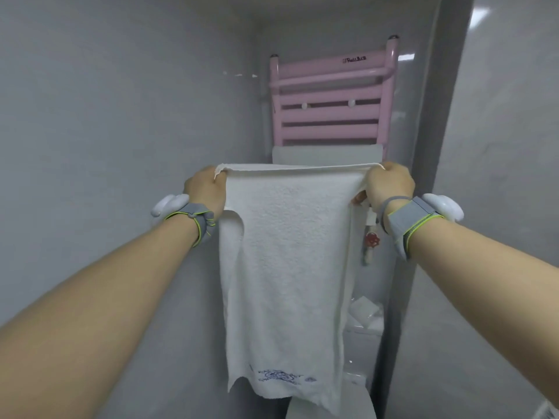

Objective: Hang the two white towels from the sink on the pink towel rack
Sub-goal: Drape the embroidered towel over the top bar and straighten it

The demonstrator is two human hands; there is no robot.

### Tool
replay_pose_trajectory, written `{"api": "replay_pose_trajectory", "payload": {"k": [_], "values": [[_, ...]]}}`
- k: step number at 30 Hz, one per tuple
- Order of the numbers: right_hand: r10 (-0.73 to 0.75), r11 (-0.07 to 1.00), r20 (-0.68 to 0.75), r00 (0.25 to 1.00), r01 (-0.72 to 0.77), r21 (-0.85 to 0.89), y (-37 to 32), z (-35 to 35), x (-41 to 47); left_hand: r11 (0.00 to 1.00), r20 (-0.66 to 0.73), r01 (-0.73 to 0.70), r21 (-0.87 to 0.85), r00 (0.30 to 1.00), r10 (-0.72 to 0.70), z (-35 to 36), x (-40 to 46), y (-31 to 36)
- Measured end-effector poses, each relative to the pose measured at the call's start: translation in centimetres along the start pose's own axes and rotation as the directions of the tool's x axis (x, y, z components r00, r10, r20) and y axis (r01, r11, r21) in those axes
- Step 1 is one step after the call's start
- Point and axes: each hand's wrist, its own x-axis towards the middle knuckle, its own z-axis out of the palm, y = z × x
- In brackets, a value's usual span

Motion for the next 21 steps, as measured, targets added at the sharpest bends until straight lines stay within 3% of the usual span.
{"api": "replay_pose_trajectory", "payload": {"k": [3, 6, 9, 12, 15, 19, 21], "values": [[0.013, 0.995, -0.015, 1.000, -0.012, 0.095, 0.2, 0.4, 1.5, 0.997, -0.005, -0.061, 0.045, 0.998, 0.061, 0.9, 1.8, -0.3], [0.011, 0.998, -0.045, 0.999, -0.008, 0.061, 0.3, 1.1, 3.5, 0.990, -0.019, -0.096, 0.100, 0.995, 0.099, 2.3, 3.9, 0.5], [-0.017, 0.998, -0.058, 0.998, 0.020, 0.052, 0.4, 1.5, 5.6, 0.998, -0.016, -0.047, 0.050, 0.999, 0.048, 4.3, 6.2, 2.1], [-0.042, 0.987, -0.103, 0.994, 0.057, 0.152, 0.2, 2.4, 7.0, 0.989, -0.033, 0.081, -0.127, 0.996, -0.086, 6.4, 7.8, 4.1], [-0.122, 0.977, -0.153, 0.981, 0.146, 0.155, 0.9, 4.4, 10.7, 0.871, 0.000, 0.209, -0.445, 0.972, -0.233, 8.8, 9.5, 6.3], [-0.307, 0.933, -0.224, 0.925, 0.340, 0.122, 1.2, 5.2, 15.0, 0.535, 0.107, 0.277, -0.798, 0.939, -0.328, 10.8, 12.1, 9.3], [-0.394, 0.895, -0.261, 0.881, 0.432, 0.106, 1.1, 5.2, 17.0, 0.550, 0.039, 0.231, -0.802, 0.940, -0.338, 11.9, 13.6, 10.8]]}}
